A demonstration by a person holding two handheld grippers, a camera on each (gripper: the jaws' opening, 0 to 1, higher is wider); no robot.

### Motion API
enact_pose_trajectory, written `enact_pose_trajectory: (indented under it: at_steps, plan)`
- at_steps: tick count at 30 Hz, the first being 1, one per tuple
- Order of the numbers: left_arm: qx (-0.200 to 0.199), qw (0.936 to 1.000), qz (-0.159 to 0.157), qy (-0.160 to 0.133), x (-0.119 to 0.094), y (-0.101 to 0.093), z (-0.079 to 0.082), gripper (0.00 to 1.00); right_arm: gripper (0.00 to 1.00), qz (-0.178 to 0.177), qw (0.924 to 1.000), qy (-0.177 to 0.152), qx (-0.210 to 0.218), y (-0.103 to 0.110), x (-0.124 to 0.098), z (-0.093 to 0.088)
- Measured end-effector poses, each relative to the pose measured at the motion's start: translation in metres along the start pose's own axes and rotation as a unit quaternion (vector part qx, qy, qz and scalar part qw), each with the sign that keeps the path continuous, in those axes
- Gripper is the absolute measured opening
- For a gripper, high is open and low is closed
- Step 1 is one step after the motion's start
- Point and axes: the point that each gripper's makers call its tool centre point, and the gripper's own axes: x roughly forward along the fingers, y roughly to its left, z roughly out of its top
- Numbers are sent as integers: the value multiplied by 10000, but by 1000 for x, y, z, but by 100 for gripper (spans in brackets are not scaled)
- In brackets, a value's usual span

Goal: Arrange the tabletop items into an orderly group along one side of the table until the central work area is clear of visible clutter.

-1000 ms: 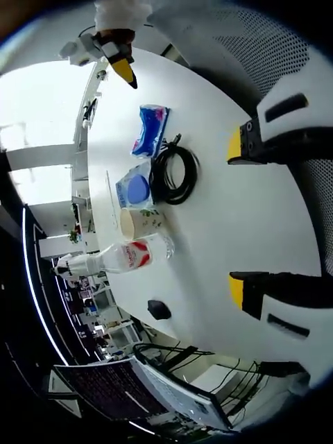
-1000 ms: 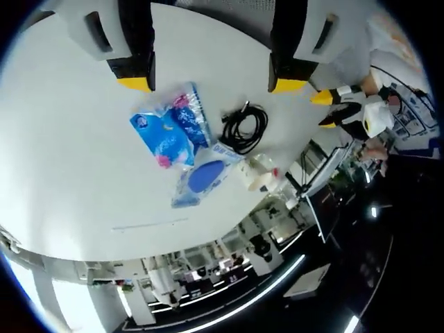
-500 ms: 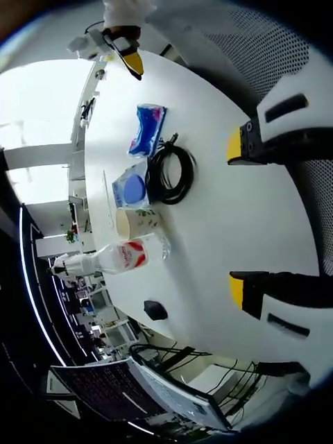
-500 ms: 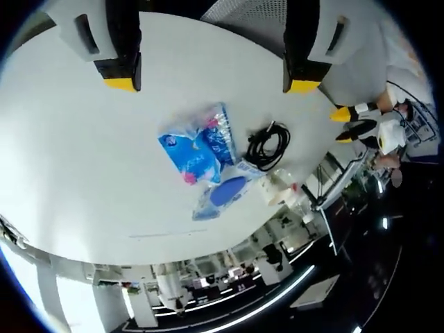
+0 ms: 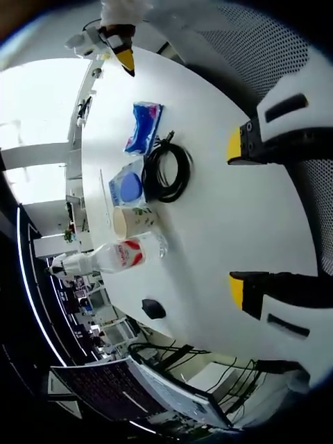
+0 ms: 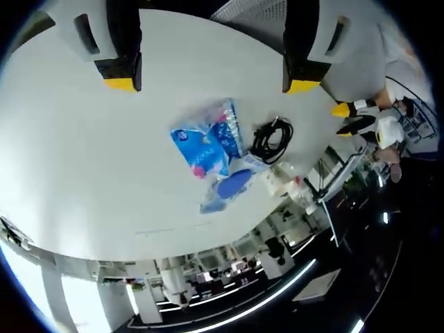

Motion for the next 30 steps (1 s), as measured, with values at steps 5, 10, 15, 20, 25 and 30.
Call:
enact_pose_trajectory:
  at_steps: [5,10,15,20,25,30]
  plan:
    - [0,9998,15,207,2,1,-8,61,82,90,9999,44,9,-12,-2,3]
    - [-31,9996,133,265,3,6,-9,63,81,146,9999,51,-69,-27,-13,6]
    - [-78,9994,178,270,2,8,-10,66,81,157,9995,167,-209,-48,-27,2]
    - [-238,9992,301,95,0,12,-3,71,80,198,9988,213,-394,-58,-33,-1]
    - [-275,9993,265,46,-1,7,0,72,80,252,9987,286,-338,-49,-28,-3]
    - [-259,9994,213,-64,-2,4,6,72,80,321,9983,294,-397,-29,-27,-5]
